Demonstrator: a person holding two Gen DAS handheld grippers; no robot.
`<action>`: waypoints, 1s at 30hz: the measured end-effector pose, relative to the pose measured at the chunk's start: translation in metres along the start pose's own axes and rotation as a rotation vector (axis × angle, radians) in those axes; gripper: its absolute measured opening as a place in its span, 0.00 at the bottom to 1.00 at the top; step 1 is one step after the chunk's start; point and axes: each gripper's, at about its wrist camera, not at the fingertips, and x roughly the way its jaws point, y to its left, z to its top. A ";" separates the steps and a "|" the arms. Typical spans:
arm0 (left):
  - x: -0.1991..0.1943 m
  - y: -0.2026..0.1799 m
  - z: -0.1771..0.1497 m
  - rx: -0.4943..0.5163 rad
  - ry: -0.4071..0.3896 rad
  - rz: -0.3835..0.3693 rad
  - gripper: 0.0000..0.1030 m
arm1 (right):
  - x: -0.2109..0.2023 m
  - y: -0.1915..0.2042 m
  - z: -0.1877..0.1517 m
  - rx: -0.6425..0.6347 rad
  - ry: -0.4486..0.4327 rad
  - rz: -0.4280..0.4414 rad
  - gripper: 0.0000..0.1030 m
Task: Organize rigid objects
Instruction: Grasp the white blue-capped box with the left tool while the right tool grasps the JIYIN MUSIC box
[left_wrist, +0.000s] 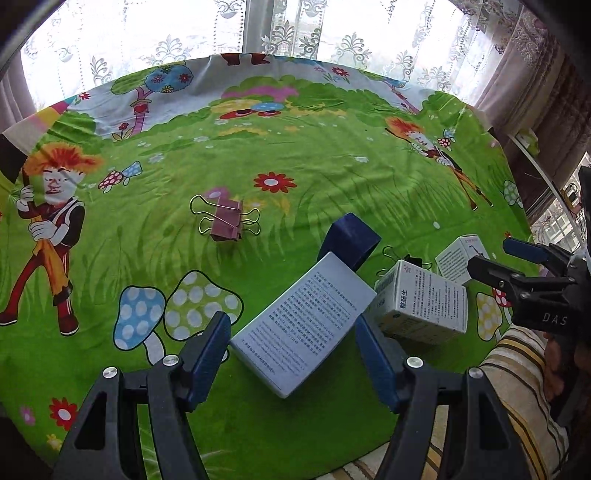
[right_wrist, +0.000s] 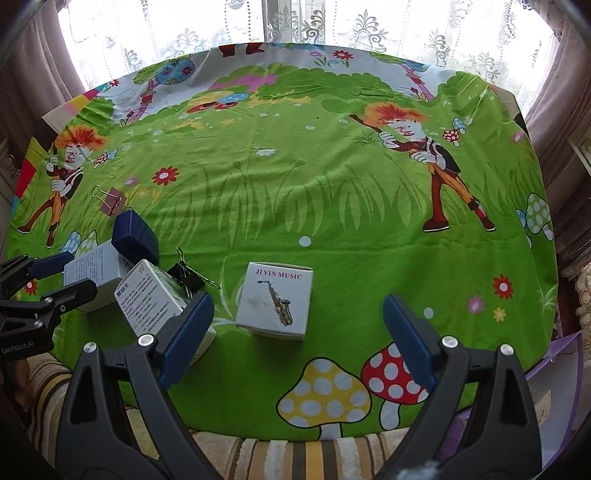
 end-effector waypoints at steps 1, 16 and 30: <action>0.001 -0.001 0.000 0.008 0.002 0.001 0.68 | 0.002 0.001 0.000 -0.004 0.005 0.000 0.91; 0.010 -0.002 0.006 0.050 -0.004 -0.007 0.68 | 0.027 0.000 -0.002 0.004 0.082 0.022 0.69; 0.015 -0.011 0.001 0.111 0.014 -0.002 0.55 | 0.032 0.001 -0.003 -0.004 0.103 0.049 0.44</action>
